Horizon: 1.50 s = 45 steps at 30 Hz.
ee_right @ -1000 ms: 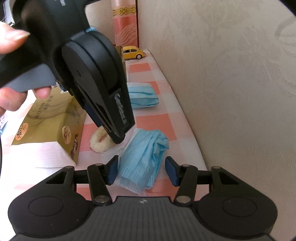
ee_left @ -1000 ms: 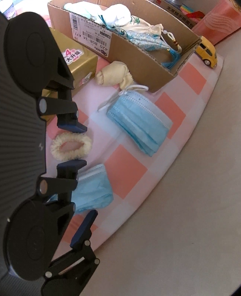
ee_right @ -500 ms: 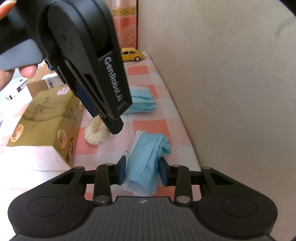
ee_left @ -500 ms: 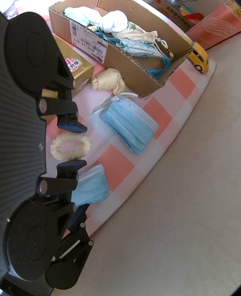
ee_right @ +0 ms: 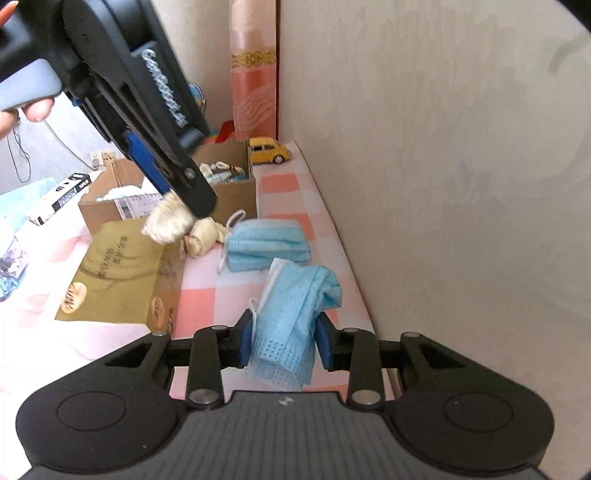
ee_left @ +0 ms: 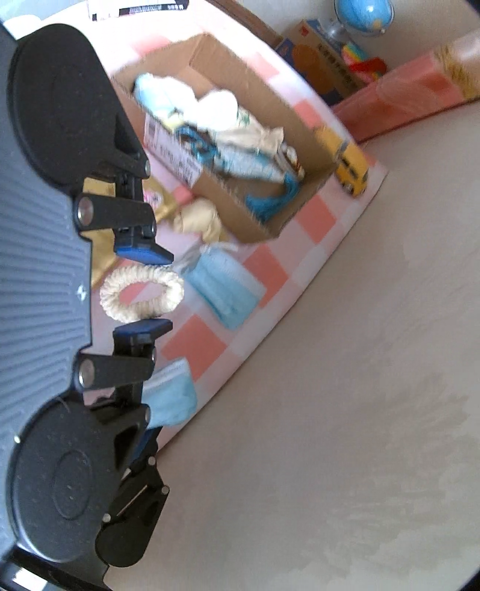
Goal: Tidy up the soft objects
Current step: 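Carry the scrunchie into the box and open the left gripper while the right carries the mask, then lower the blue face mask into the box and open the right gripper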
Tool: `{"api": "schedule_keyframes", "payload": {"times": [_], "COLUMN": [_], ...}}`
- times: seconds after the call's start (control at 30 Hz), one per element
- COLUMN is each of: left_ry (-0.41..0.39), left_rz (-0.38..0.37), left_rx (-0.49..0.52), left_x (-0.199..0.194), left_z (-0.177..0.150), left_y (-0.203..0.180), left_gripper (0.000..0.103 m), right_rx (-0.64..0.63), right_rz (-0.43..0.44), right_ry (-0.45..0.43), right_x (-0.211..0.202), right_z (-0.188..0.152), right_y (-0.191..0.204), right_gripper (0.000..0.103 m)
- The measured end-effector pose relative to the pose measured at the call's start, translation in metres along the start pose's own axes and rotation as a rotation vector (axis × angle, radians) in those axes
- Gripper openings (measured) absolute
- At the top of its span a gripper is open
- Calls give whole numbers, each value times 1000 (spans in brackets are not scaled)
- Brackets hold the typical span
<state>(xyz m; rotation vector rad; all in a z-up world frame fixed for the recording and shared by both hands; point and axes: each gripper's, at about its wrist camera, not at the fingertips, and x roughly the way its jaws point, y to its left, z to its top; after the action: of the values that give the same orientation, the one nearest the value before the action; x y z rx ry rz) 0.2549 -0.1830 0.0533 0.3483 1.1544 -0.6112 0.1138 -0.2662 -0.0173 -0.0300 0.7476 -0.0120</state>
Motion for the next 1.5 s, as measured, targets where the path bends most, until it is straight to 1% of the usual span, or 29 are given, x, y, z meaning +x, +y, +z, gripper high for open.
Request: {"api": "schedule_keyframes", "payload": {"times": [0.2,0.4,0.57,0.7,0.77,0.8,0.83,0.87,0.9,0.93,0.97,1.07,1.13,1.17,1.23,1.33,1.47,1.5], "left_ry": [-52,-71,-86,-87,-89,-92,-98,-106,-109,-112,-119,-159,-166,-169,-187,-210,-241,-252], "left_rz": [44,100,161,203,224,239,250,263,274,281,288,322,345,349,344,331,310,314], "left_rx": [-64,-131,-185,-227,-247,-255,-262,-271,-280,-285,-290,-278,-264,-261,-245,-235,-246,-250], "left_x": [-28,-38,-36,-26,-18,-14,-11,-8,-5,-2,0,-1,-4,-8,-17,-33,-55,-59], "left_z": [-5,-11,-8,-3,0,1,2,3,3,3,2,-2,-7,-10,-17,-33,-61,-70], "left_y": [32,71,106,135,147,154,158,162,167,170,172,173,169,167,161,150,135,132], "left_gripper": [30,31,31,31,34,34,38,46,51,64,72,81,85,85,86,90,92,93], "right_rx": [-16,-34,-49,-62,-71,-73,-78,-82,-85,-87,-90,-97,-102,-103,-102,-100,-101,-100], "right_rz": [21,35,40,43,42,42,42,42,42,42,45,48,52,56,68,87,110,117], "right_ry": [-27,-38,-38,-32,-29,-28,-27,-27,-27,-26,-24,-23,-23,-22,-24,-24,-34,-36], "right_x": [-13,-17,-15,-6,-1,1,2,5,7,8,10,14,16,17,18,21,23,23], "right_z": [7,16,23,30,34,35,37,39,40,41,43,47,50,52,56,63,76,79], "right_y": [4,10,17,22,25,26,28,30,31,32,33,36,38,39,39,40,42,43], "right_gripper": [39,39,39,39,39,39,39,39,39,39,39,39,39,39,39,39,39,39]}}
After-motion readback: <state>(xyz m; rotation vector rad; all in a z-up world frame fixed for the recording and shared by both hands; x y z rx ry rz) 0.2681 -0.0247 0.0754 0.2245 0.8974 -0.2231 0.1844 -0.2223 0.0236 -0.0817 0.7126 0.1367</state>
